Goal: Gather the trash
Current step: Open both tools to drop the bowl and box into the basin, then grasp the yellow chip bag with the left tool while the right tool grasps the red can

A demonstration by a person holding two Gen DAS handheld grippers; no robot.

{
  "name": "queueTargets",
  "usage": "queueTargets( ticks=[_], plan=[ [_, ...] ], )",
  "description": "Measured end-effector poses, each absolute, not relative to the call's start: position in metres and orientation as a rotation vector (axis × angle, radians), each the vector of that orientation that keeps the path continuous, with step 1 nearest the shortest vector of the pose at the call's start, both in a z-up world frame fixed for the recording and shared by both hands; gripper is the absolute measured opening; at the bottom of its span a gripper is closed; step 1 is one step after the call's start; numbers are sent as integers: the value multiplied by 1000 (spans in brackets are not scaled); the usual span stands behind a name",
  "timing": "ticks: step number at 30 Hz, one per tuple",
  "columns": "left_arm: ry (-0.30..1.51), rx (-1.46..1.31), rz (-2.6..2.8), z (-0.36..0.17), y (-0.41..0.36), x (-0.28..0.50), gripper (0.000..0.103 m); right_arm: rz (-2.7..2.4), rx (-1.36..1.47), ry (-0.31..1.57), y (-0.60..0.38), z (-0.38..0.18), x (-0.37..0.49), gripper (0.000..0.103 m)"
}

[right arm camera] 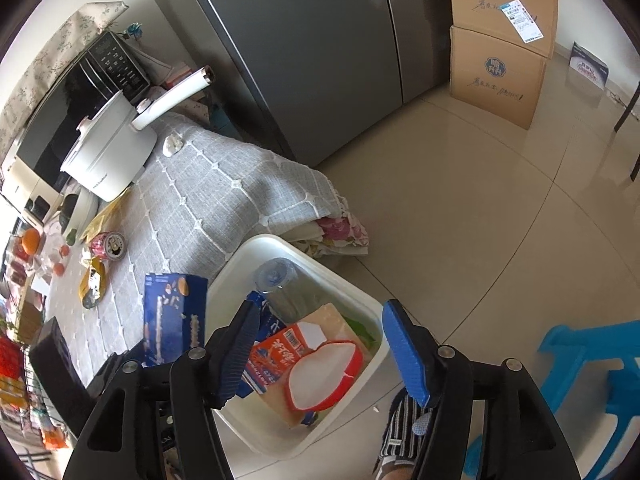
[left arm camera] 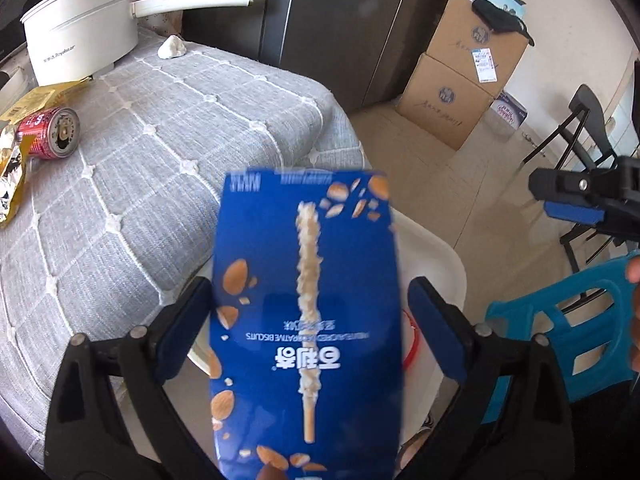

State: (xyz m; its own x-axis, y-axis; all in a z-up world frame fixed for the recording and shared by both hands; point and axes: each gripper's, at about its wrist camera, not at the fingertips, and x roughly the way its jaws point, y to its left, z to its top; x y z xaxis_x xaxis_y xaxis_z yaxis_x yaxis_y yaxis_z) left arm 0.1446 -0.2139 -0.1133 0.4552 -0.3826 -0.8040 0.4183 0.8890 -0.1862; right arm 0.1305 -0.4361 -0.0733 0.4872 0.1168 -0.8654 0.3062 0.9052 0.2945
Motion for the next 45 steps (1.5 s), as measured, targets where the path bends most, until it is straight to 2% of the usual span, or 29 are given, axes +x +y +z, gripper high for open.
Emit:
queueTargets(
  ticks=[16,33,45],
  plan=[
    [972,42,-424,-98,-171,141,102,-115,444,1060,-429,-69,134,74],
    [910,-30,-106,-61,-5,131,102,-4,308,1083,-331,-63,173,80],
    [953,30,-120,-70,53,210,102,124,93,1081,-248,-73,219,83]
  ],
)
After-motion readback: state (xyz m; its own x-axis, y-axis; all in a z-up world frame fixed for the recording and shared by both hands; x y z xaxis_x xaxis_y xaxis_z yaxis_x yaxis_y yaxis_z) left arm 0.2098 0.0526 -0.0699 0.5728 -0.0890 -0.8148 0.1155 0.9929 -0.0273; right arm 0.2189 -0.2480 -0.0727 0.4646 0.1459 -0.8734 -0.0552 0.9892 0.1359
